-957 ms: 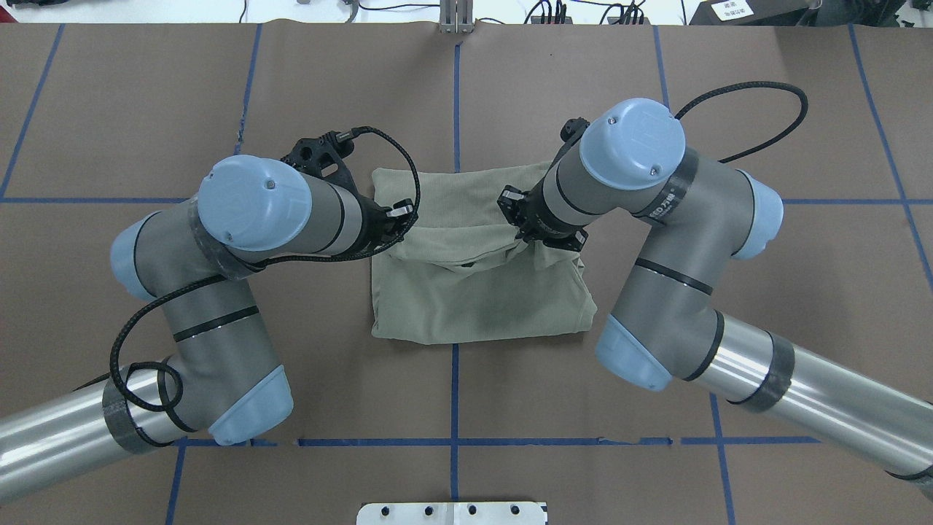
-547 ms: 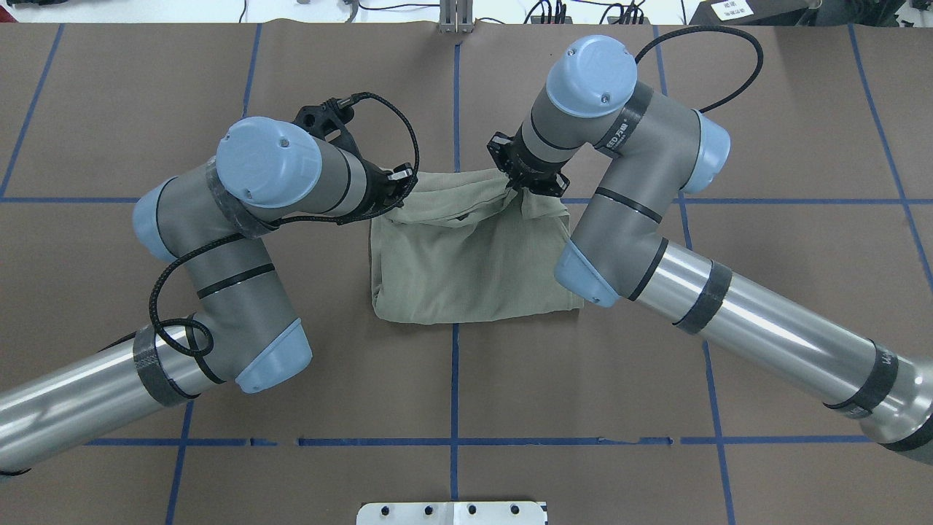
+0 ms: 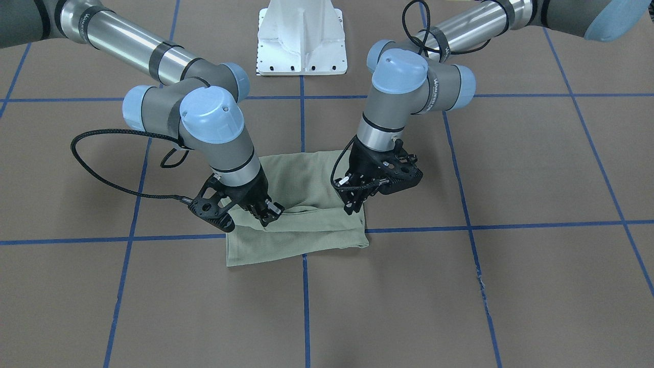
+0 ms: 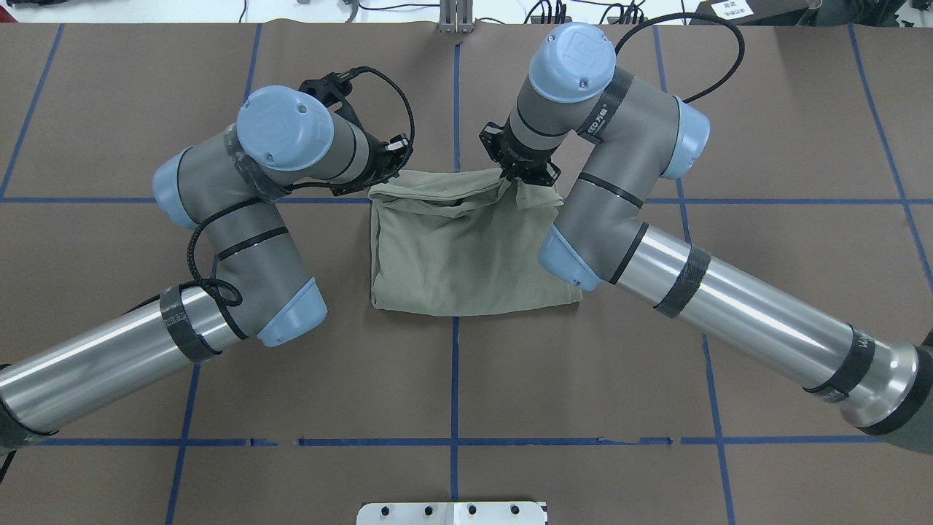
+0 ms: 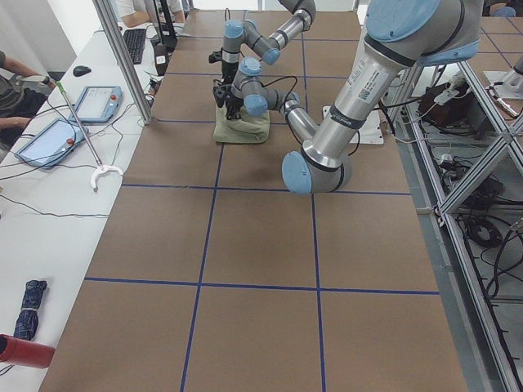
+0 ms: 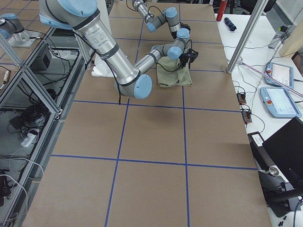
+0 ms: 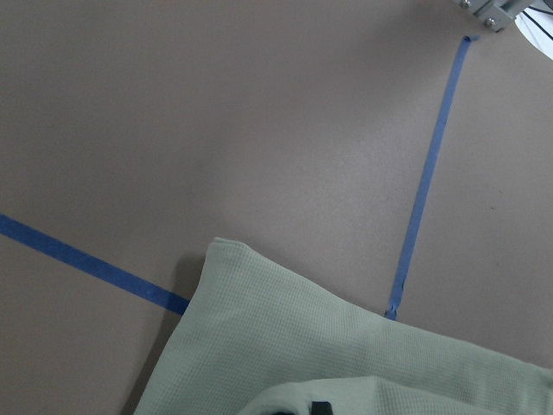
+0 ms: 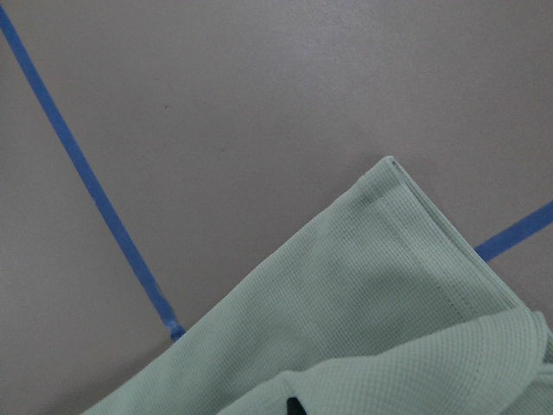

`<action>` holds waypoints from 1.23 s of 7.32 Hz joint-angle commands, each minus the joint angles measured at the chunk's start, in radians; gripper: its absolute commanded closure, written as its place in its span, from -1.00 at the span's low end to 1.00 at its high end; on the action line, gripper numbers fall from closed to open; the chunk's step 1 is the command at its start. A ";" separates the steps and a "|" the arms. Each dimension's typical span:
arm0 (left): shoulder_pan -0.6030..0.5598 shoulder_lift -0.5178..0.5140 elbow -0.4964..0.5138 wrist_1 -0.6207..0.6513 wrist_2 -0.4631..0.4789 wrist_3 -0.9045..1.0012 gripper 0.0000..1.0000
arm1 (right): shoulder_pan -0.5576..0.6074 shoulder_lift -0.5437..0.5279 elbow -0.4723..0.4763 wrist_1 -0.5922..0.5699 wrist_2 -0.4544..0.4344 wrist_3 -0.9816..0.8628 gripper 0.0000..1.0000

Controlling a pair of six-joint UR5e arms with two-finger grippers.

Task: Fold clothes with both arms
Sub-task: 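Lift the near edge with both grippers and fold it away from the robot, then release the left gripper and withdraw it while the right gripper presses the fold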

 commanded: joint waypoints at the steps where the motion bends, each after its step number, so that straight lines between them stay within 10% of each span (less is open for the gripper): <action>1: -0.064 -0.024 0.062 -0.019 -0.013 0.056 -1.00 | 0.013 0.001 -0.012 0.001 0.005 -0.013 -1.00; 4: -0.202 0.016 0.036 -0.003 -0.223 0.255 -1.00 | -0.005 0.006 0.008 -0.003 0.068 -0.094 -1.00; 9: -0.291 0.165 -0.089 0.000 -0.275 0.418 -1.00 | -0.145 0.009 -0.005 -0.019 0.033 -0.317 -1.00</action>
